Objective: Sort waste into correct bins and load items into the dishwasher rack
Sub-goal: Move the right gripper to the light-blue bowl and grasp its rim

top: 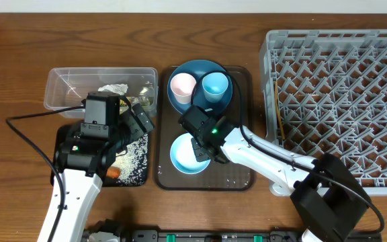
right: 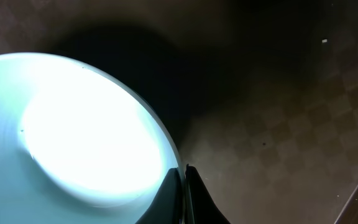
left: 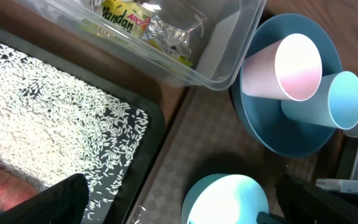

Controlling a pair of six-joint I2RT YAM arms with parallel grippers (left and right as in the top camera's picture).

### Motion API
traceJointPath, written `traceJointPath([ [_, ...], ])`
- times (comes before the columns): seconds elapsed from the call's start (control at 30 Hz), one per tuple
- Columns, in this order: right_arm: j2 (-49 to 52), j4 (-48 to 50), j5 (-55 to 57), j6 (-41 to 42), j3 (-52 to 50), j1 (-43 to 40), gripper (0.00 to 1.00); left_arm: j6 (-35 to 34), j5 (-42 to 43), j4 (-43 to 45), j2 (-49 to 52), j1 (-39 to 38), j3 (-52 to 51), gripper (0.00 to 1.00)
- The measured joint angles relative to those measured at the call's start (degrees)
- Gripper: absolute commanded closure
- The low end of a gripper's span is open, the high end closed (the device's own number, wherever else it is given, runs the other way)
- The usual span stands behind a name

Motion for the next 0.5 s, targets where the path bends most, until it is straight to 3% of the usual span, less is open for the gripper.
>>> traceJointPath([
  [0.33, -1.5, -6.4, 0.5, -0.7, 3.3, -0.4, 0.99, 0.0, 0.0, 0.0, 0.0, 0.0, 0.0, 0.02],
  [0.5, -8.2, -10.8, 9.8, -2.7, 5.5, -0.9, 0.99, 0.0, 0.0, 0.0, 0.0, 0.0, 0.0, 0.02],
])
